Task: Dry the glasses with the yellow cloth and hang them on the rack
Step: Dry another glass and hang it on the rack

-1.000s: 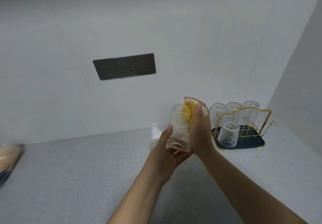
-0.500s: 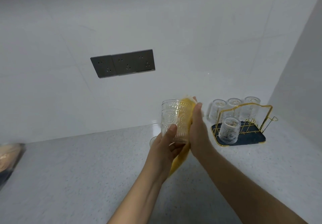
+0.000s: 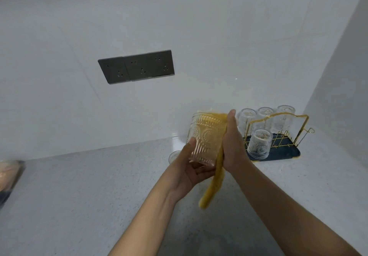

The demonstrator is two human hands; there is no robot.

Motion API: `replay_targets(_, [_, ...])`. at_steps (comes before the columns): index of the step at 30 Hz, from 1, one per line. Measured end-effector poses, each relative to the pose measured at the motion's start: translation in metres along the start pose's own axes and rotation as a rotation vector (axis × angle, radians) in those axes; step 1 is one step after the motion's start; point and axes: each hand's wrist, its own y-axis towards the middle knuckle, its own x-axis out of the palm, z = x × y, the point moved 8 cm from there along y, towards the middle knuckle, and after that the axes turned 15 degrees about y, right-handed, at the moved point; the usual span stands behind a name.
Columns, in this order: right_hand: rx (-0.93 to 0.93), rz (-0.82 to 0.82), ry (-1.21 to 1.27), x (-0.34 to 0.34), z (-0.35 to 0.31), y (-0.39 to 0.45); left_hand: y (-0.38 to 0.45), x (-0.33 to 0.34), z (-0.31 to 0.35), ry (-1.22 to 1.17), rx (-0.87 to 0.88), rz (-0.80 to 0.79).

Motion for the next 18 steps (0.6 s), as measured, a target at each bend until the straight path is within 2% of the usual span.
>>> replay_targets(2, [-0.034,0.065,0.007,-0.003,0.002,0.002,0.001,0.003,0.003,0.057,0.032,0.054])
replay_targets(4, [-0.11,0.144,-0.044,-0.009,-0.003,0.005,0.002,0.002,0.007,0.182,0.143,0.187])
replay_targets(7, [-0.138,0.144,-0.072,-0.004,-0.008,-0.001,0.003,0.003,0.007,0.354,0.29,0.261])
replay_targets(9, [-0.108,0.051,-0.058,0.006,0.0,-0.006,0.003,0.004,0.011,0.241,0.293,0.233])
replay_targets(13, [-0.465,-0.061,-0.319,0.022,0.005,-0.031,0.006,0.005,0.012,0.066,0.239,0.123])
replay_targets(15, [-0.55,-0.098,-0.31,0.023,0.0,-0.035,0.004,0.004,0.01,0.064,0.201,0.127])
replay_targets(16, [-0.529,-0.097,-0.279,0.021,-0.004,-0.033,0.004,0.004,0.01,0.057,0.184,0.127])
replay_targets(18, [-0.34,-0.073,-0.15,0.014,-0.006,-0.017,0.003,0.005,0.007,0.042,0.135,0.121])
